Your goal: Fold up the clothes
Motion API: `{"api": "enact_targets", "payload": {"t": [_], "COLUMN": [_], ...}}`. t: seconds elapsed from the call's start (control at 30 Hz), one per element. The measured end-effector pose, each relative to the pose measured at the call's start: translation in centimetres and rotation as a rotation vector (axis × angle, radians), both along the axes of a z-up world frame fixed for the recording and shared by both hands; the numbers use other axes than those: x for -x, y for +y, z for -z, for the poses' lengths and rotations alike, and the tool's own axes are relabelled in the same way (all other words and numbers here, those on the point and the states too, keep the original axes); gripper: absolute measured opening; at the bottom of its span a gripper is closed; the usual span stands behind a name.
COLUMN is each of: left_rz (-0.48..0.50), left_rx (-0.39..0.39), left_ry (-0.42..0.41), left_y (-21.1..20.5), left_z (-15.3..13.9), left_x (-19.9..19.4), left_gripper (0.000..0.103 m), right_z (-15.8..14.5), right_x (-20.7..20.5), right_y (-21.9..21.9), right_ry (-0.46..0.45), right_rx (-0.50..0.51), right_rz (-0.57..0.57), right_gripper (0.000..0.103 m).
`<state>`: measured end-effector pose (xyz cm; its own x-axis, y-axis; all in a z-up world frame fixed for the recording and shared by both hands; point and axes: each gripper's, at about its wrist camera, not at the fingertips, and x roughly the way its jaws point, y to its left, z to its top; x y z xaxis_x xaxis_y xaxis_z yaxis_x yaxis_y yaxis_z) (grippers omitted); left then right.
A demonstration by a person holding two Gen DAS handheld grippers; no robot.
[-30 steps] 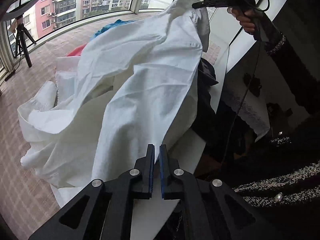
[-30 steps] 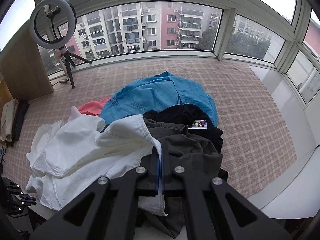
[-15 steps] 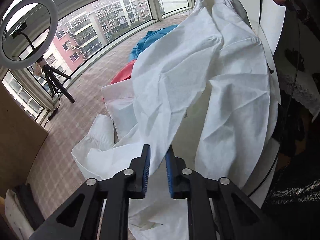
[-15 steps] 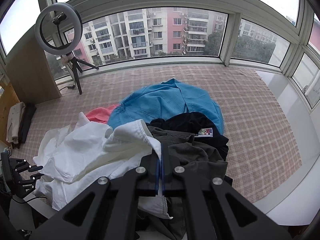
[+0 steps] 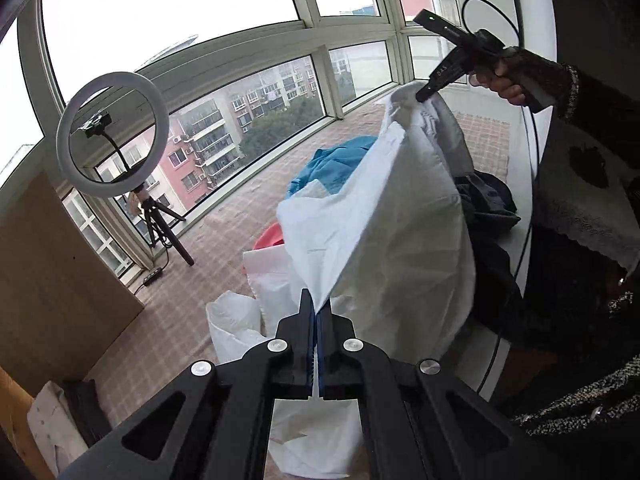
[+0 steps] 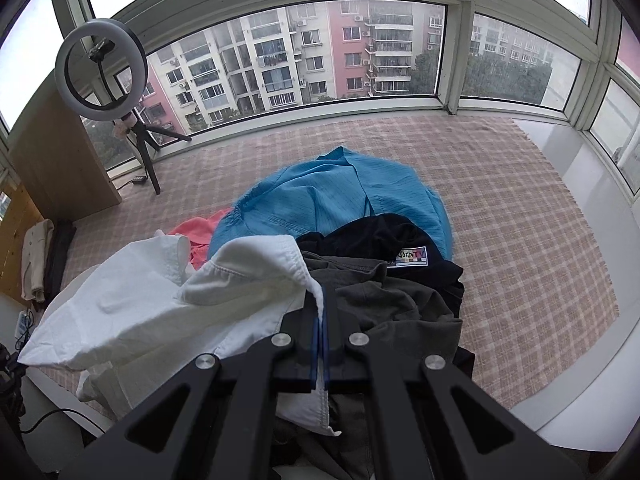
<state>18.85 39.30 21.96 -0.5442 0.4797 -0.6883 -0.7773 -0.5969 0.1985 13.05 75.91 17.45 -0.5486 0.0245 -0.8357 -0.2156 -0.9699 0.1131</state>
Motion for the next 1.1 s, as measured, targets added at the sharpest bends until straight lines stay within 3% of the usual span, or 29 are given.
{"api": "enact_targets", "payload": {"t": [0.07, 0.13, 0.2, 0.3, 0.4, 0.47, 0.7, 0.93, 0.97, 1.0, 1.03, 1.1], "left_rz": [0.008, -0.003, -0.017, -0.038, -0.051, -0.055, -0.103, -0.143, -0.145, -0.145, -0.147, -0.146], "left_rx": [0.016, 0.104, 0.128, 0.09, 0.065, 0.063, 0.127, 0.18, 0.184, 0.188, 0.191, 0.173], "left_ry": [-0.093, -0.095, -0.107, -0.104, -0.06, -0.026, 0.061, 0.134, 0.138, 0.14, 0.131, 0.08], "left_y": [1.6, 3.3, 4.2, 4.3, 4.6, 5.2, 7.0, 5.6, 5.3, 5.1, 5.0, 4.4], "left_z": [3.5, 7.3, 9.4, 9.5, 9.3, 9.3, 11.7, 12.6, 12.6, 12.5, 12.4, 11.9], "left_x": [-1.1, -1.8, -1.5, -1.4, -1.9, -2.7, -2.4, -2.8, -2.7, -2.6, -2.3, -1.7], "left_gripper": [0.0, 0.0, 0.004, 0.012, 0.034, 0.037, 0.037, 0.036, 0.034, 0.027, 0.013, 0.005], "right_z": [0.6, 0.9, 0.8, 0.3, -0.3, -0.5, -0.5, -1.1, -1.3, -1.4, -1.6, -1.8], "right_x": [0.1, 0.2, 0.3, 0.5, 0.8, 1.0, 1.3, 1.3, 1.4, 1.4, 1.5, 1.6], "right_y": [0.3, 0.5, 0.5, 0.3, 0.0, -0.1, -0.1, -0.1, -0.2, -0.3, -0.4, -0.6], "right_ry": [-0.009, -0.014, -0.013, -0.006, 0.001, 0.003, 0.003, 0.003, 0.006, 0.008, 0.011, 0.016], "right_rx": [0.008, 0.013, 0.015, 0.013, 0.001, -0.002, -0.001, 0.004, 0.002, 0.0, -0.001, -0.003], "right_rz": [0.007, 0.007, -0.001, -0.016, -0.033, -0.039, -0.043, -0.044, -0.045, -0.047, -0.048, -0.051], "right_gripper": [0.001, 0.001, 0.001, 0.001, 0.001, 0.001, 0.001, 0.001, 0.001, 0.001, 0.001, 0.001]}}
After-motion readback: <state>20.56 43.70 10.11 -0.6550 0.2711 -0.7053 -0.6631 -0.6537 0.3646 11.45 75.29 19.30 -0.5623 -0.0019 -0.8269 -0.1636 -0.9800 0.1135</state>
